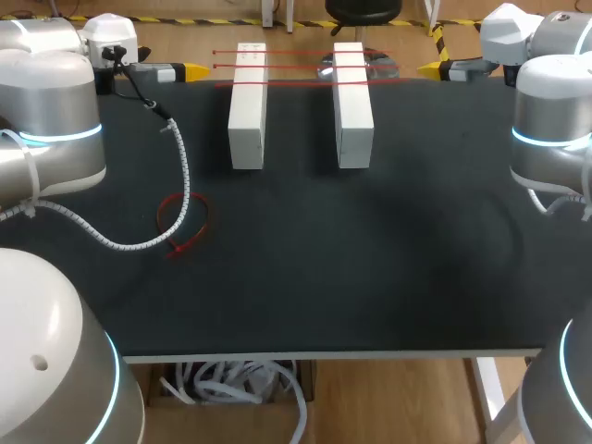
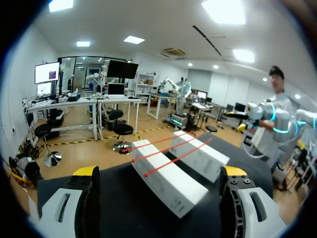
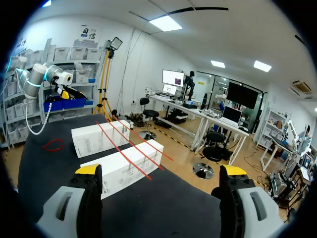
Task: Grab the tape and strap the tape.
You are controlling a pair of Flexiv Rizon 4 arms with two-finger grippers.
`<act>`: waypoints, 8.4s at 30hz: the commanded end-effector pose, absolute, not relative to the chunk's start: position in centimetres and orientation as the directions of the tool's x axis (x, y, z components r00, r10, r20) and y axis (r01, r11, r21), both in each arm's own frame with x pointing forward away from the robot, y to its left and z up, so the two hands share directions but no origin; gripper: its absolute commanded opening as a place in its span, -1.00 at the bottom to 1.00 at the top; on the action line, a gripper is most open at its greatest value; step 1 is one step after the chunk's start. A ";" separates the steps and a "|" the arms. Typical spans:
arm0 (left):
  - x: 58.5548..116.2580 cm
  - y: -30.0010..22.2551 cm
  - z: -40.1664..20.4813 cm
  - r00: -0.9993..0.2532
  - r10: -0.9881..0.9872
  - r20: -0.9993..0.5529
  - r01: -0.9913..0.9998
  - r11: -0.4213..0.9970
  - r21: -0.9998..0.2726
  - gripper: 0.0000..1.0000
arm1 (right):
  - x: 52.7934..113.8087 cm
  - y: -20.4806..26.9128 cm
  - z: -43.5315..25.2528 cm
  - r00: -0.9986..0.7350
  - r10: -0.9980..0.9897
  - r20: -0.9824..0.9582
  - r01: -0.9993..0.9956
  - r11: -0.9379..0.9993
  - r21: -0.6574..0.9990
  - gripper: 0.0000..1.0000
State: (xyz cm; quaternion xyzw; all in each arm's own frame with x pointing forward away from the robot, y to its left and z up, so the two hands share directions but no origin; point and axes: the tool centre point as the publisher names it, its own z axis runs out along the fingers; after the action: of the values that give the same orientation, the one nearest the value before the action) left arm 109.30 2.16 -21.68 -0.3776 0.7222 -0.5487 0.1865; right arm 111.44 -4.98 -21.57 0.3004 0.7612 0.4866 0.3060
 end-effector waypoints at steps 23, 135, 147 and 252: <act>114.8 0.5 -25.6 -0.831 -0.556 -0.008 -0.172 0.271 -0.947 -0.26 | 111.4 -5.0 -21.6 -0.632 0.755 -0.173 0.159 0.346 0.925 1.00; 117.2 -3.7 -33.1 -0.955 -0.296 0.020 -0.085 0.210 -0.974 -0.65 | 111.4 -5.0 -21.6 -0.632 0.755 -0.173 0.159 0.346 0.925 1.00; 117.5 -3.6 -33.0 -0.956 -0.293 0.006 -0.072 0.217 -0.973 -0.85 | 111.4 -5.0 -21.6 -0.632 0.755 -0.173 0.159 0.346 0.925 1.00; 114.7 -6.6 -6.1 -0.983 -0.142 -0.113 0.150 -0.284 -0.947 -1.00 | 111.4 -5.0 -21.6 -0.632 0.755 -0.173 0.159 0.346 0.925 1.00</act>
State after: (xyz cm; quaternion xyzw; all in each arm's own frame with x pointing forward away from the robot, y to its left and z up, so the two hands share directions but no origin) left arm 115.14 -6.58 -6.48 0.0100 0.5868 -0.8049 0.0877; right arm 111.46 -4.97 -21.57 0.3004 0.7612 0.4865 0.3060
